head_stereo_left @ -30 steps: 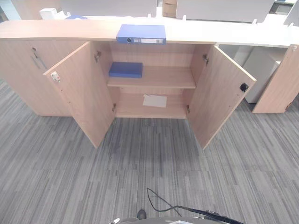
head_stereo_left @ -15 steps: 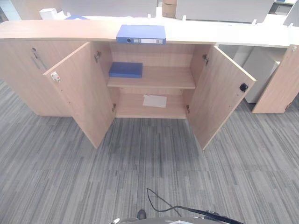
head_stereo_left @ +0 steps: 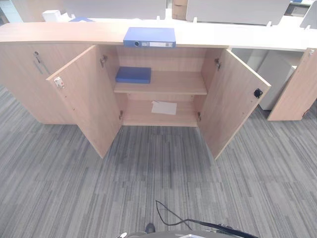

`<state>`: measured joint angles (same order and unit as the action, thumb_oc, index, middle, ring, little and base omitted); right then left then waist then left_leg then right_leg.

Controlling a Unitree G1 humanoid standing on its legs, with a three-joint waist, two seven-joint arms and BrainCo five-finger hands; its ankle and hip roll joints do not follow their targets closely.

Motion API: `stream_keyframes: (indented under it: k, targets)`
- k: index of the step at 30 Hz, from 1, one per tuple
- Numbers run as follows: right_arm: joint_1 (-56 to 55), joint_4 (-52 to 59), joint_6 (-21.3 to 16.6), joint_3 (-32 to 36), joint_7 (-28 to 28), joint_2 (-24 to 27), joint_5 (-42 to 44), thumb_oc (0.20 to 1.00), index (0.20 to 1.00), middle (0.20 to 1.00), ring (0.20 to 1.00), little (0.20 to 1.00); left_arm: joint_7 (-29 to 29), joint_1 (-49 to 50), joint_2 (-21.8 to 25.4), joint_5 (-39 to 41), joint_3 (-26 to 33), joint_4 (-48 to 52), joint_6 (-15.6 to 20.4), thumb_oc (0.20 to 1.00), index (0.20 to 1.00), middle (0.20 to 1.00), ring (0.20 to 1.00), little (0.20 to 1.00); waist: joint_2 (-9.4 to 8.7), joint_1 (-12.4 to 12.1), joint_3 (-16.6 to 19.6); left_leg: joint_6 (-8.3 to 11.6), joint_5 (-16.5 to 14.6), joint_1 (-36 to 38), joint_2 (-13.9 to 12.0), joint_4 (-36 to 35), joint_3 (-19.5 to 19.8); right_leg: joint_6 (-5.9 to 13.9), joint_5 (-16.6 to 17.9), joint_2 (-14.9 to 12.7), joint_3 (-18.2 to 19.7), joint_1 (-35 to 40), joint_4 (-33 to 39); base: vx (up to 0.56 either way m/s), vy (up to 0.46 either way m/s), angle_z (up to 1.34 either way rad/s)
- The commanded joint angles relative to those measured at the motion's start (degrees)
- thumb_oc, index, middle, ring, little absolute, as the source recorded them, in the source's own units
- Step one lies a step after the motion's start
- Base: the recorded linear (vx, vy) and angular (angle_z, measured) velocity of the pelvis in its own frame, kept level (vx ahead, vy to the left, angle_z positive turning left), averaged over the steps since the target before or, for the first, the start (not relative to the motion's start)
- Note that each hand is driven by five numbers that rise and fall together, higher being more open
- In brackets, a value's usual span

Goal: Put the empty folder in the office cabinet

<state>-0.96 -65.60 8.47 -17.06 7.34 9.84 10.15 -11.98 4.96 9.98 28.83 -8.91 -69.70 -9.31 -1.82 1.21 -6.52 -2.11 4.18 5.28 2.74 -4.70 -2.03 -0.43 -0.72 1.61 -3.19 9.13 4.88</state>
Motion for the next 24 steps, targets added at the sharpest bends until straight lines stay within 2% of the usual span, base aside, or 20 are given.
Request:
stream_keyframes:
  k: [1, 9, 10, 12, 13, 14, 15, 16, 17, 19, 20, 24]
  targets:
    - [2.12, -0.96, -1.51, -0.25, -0.73, 1.70, -0.28, 1.000, 1.000, 1.000, 1.000, 1.000, 0.06, -2.25, -0.56, -0.28, 0.71, -3.32, -0.12, 1.000, 1.000, 1.000, 1.000, 1.000, 0.28, 0.67, -1.59, -0.72, -7.15, 2.06, 1.08, -0.30, -1.69, 3.36, 1.30, -0.71, -1.96, -1.06, 0.12, 0.03, -0.037, 0.01]
    - [2.13, 0.69, -2.56, -0.20, -0.76, 2.52, 0.81, 1.000, 1.000, 1.000, 1.000, 1.000, 1.11, -2.05, -0.59, 3.55, 1.91, -2.82, 0.86, 1.000, 1.000, 1.000, 1.000, 1.000, 0.08, 0.48, -2.95, -0.29, -6.91, 2.19, 0.60, 0.49, -2.02, 2.51, 0.65, -0.52, -2.72, -1.21, -0.22, 0.02, -0.054, 0.03]
    - [2.16, 0.96, -2.58, -0.12, -0.54, 2.72, 0.94, 1.000, 1.000, 1.000, 1.000, 1.000, 1.08, -2.25, -0.59, 3.70, 2.16, -2.77, 0.91, 1.000, 1.000, 1.000, 1.000, 1.000, -0.17, 0.58, -3.25, -0.41, -7.66, 1.53, 0.75, 2.96, -3.00, 2.27, 0.61, -0.83, -3.03, -1.47, -0.39, -0.03, -0.031, 0.02]
    - [2.37, 1.82, -2.25, 0.00, -0.17, 3.31, 2.17, 1.000, 1.000, 1.000, 1.000, 1.000, 0.98, -3.24, -0.80, 5.22, 2.68, -2.73, 1.35, 1.000, 1.000, 1.000, 1.000, 1.000, -1.44, 0.18, -4.89, -0.57, -9.89, -4.20, 1.61, 13.84, -4.53, 1.47, 1.10, -2.19, -3.77, -2.25, -1.22, -0.07, -0.036, 0.02]
    - [2.41, 1.86, -2.25, 0.02, -0.12, 3.36, 2.30, 1.000, 1.000, 1.000, 1.000, 1.000, 1.06, -3.40, -0.85, 5.79, 2.74, -2.76, 1.41, 1.000, 1.000, 1.000, 1.000, 1.000, -1.53, 0.11, -5.04, -0.54, -10.22, -5.28, 1.62, 15.28, -4.53, 1.41, 1.19, -2.26, -3.90, -2.46, -1.37, -0.07, -0.071, 0.05]
    - [2.42, 1.33, -3.20, -0.04, 0.19, 3.53, 4.37, 1.000, 1.000, 1.000, 1.000, 1.000, 1.02, -4.05, -1.11, 6.49, 3.19, -2.56, 1.31, 1.000, 1.000, 1.000, 1.000, 1.000, -1.89, -0.76, -7.06, 1.11, -6.69, -12.41, 0.41, 22.74, -5.58, 0.76, 1.44, -2.22, -3.62, -2.06, -1.64, -0.04, -0.053, 0.07]
    - [2.42, 1.19, -3.36, 0.02, 0.31, 3.57, 4.71, 1.000, 1.000, 1.000, 1.000, 1.000, 1.00, -4.12, -1.13, 6.22, 3.30, -2.52, 1.20, 1.000, 1.000, 1.000, 1.000, 1.000, -1.79, -0.90, -7.36, 1.46, -5.99, -13.36, 0.10, 23.32, -5.76, 0.67, 1.38, -2.06, -3.50, -1.92, -1.67, 0.11, -0.038, 0.35]
    - [2.47, 0.59, -4.84, 0.87, 1.39, 3.88, 4.38, 1.000, 1.000, 1.000, 1.000, 1.000, 0.71, -3.67, -1.54, 6.23, 3.93, -3.08, 1.07, 1.000, 1.000, 1.000, 1.000, 1.000, -0.68, -1.70, -8.76, 3.12, -1.57, -16.63, -1.42, 20.34, -6.40, 0.48, 0.27, -0.90, -2.50, -0.71, -2.21, 0.26, 0.027, 0.25]
    - [2.46, 0.59, -5.21, 1.03, 1.73, 3.96, 3.63, 1.000, 1.000, 1.000, 1.000, 1.000, 1.07, -3.10, -1.62, 5.49, 4.45, -3.25, 1.17, 1.000, 1.000, 1.000, 1.000, 1.000, -0.04, -2.09, -9.12, 3.58, 0.48, -17.29, -2.04, 16.39, -6.70, 0.40, -0.44, -0.13, -1.92, 0.08, -2.38, 0.30, 0.044, 0.23]
    - [2.36, 0.59, -5.10, 0.99, 1.81, 4.07, 3.95, 1.000, 1.000, 1.000, 1.000, 1.000, 0.92, -2.62, -1.53, 4.81, 4.89, -3.41, 0.96, 1.000, 1.000, 1.000, 1.000, 1.000, 0.29, -2.61, -9.35, 3.76, 1.91, -17.54, -2.49, 12.63, -6.59, 0.20, -1.08, 0.34, -1.43, 1.07, -2.49, 0.31, 0.069, 0.00]
    - [1.92, 0.06, -5.42, 1.41, 1.98, 4.33, 4.26, 1.000, 1.000, 1.000, 1.000, 1.000, 0.58, -1.96, -1.64, 4.20, 5.11, -4.21, 1.10, 1.000, 1.000, 1.000, 1.000, 1.000, 0.84, -3.62, -9.57, 4.90, 5.95, -19.52, -3.93, 6.84, -6.09, -0.11, -1.99, 0.96, -0.57, 3.18, -2.48, 0.41, 0.091, 0.02]
    - [1.14, -0.50, -7.09, 2.23, 2.23, 4.68, 4.35, 1.000, 1.000, 1.000, 1.000, 1.000, 0.57, -1.32, -2.19, 2.47, 5.60, -5.52, 1.76, 1.000, 1.000, 1.000, 1.000, 1.000, 1.27, -4.25, -9.86, 6.14, 8.13, -22.37, -5.55, 3.84, -6.99, -0.16, -3.72, 0.77, 0.25, 5.85, -3.08, 0.36, 0.119, -0.14]
